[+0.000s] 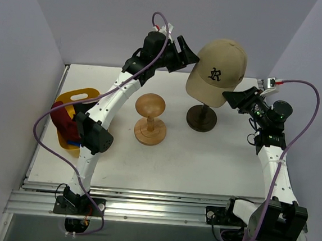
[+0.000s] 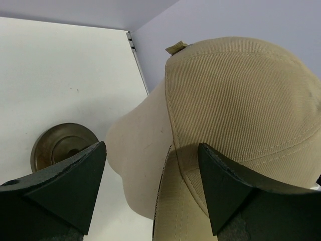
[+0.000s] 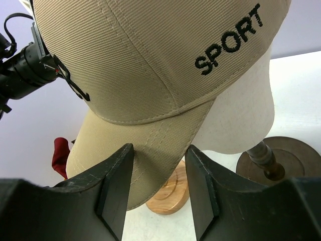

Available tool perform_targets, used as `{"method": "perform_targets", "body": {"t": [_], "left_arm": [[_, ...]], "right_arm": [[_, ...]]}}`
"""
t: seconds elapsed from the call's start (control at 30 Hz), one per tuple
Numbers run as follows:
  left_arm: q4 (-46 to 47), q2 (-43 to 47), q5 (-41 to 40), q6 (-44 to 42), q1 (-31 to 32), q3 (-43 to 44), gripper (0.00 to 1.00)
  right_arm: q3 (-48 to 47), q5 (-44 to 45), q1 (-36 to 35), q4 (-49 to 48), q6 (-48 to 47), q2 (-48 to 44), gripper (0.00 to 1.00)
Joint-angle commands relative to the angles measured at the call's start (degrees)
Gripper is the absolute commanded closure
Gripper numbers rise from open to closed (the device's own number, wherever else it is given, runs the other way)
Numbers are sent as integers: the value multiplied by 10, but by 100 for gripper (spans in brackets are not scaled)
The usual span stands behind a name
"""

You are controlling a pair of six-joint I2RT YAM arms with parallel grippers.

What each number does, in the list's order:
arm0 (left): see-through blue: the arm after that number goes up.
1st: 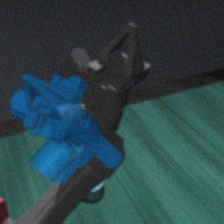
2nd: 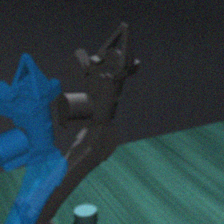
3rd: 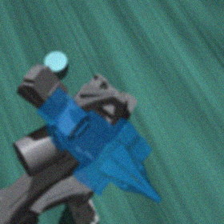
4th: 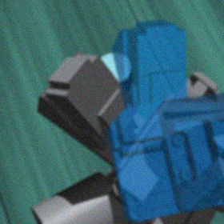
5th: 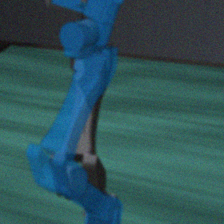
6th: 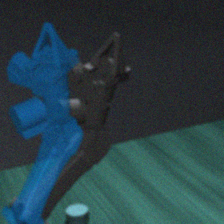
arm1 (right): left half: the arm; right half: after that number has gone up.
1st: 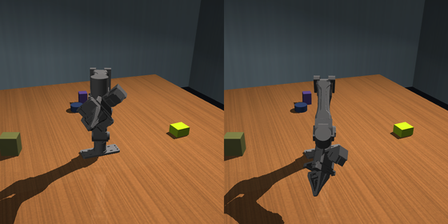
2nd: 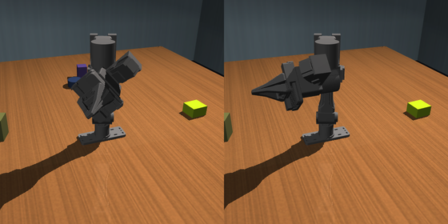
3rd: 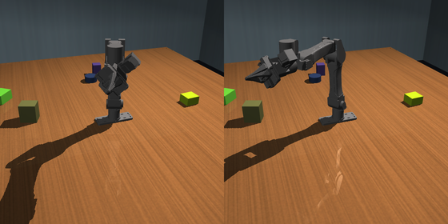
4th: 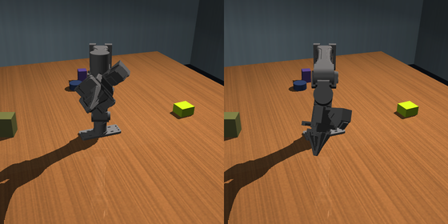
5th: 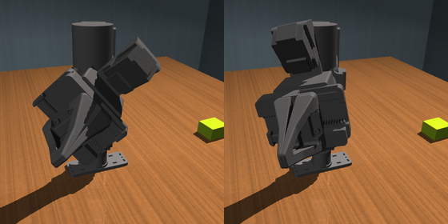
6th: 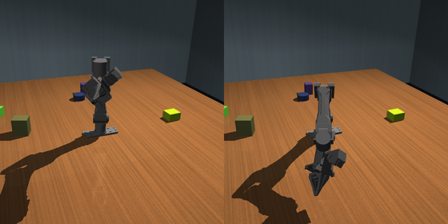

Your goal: Stack the hats

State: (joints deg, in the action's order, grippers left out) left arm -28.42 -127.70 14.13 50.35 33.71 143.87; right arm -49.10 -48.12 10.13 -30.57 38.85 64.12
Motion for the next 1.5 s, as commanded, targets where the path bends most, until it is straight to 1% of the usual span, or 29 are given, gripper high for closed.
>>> {"method": "perform_targets", "body": {"t": [0.0, 0.13, 0.43, 0.63, 0.77, 0.87, 0.93, 1.0, 1.03, 1.07, 1.1, 1.13, 1.17, 1.2, 1.23, 1.27, 1.3, 1.33, 1.37, 1.4, 1.43, 1.47], "left_arm": [[42, -12, 11, 1, 6, 11, 18], [46, -24, 13, 5, 7, 12, 18], [35, -35, 9, 5, 7, 8, 18], [23, -18, 1, -1, 2, -6, 18], [-14, 3, -23, -10, -12, -6, 18], [-53, 23, -47, -22, -25, -6, 18], [-79, 45, -66, -39, -46, -6, 18], [-136, 63, -91, -60, -68, -2, 17], [-163, 85, -151, -89, -72, 5, 17], [-210, 98, -185, -103, -75, 11, 16], [-224, 114, -210, -120, -77, 4, 16], [-236, 147, -262, -144, -80, -3, 15], [-257, 166, -285, -153, -80, -28, 15], [-265, 186, -306, -164, -80, -46, 15], [-276, 230, -337, -178, -79, -70, 15], [-278, 252, -345, -186, -79, -97, 15], [-283, 277, -355, -192, -78, -159, 15], [-295, 323, -371, -198, -77, -191, 15], [-298, 347, -386, -197, -77, -224, 15], [-301, 373, -422, -196, -78, -290, 15], [-304, 423, -440, -189, -80, -320, 15], [-306, 447, -455, -185, -84, -348, 14]], "right_arm": [[-28, -3, -7, -7, -18, -17, 58], [-33, 1, -7, 2, -24, -19, 56], [-38, 21, -6, 43, -43, -36, 48], [-55, 44, -5, 94, -65, -56, 45], [-64, 60, -3, 122, -72, -65, 44], [-78, 69, -1, 161, -82, -77, 43], [-97, 90, 2, 214, -100, -87, 43], [-109, 114, 4, 264, -111, -101, 42], [-121, 118, 5, 276, -113, -108, 42], [-125, 119, 6, 285, -111, -115, 42], [-131, 119, 6, 303, -110, -129, 42], [-136, 127, 5, 304, -106, -138, 41], [-145, 130, 5, 304, -97, -146, 41], [-153, 137, 5, 332, -95, -158, 41], [-163, 148, 5, 340, -94, -162, 41], [-178, 149, 4, 346, -90, -165, 41], [-184, 149, 3, 350, -89, -166, 41], [-190, 150, 3, 350, -89, -165, 42], [-195, 149, 2, 351, -89, -160, 42], [-213, 145, -5, 360, -97, -141, 43], [-226, 142, -12, 371, -106, -129, 44], [-241, 156, -23, 382, -115, -117, 44]]}}
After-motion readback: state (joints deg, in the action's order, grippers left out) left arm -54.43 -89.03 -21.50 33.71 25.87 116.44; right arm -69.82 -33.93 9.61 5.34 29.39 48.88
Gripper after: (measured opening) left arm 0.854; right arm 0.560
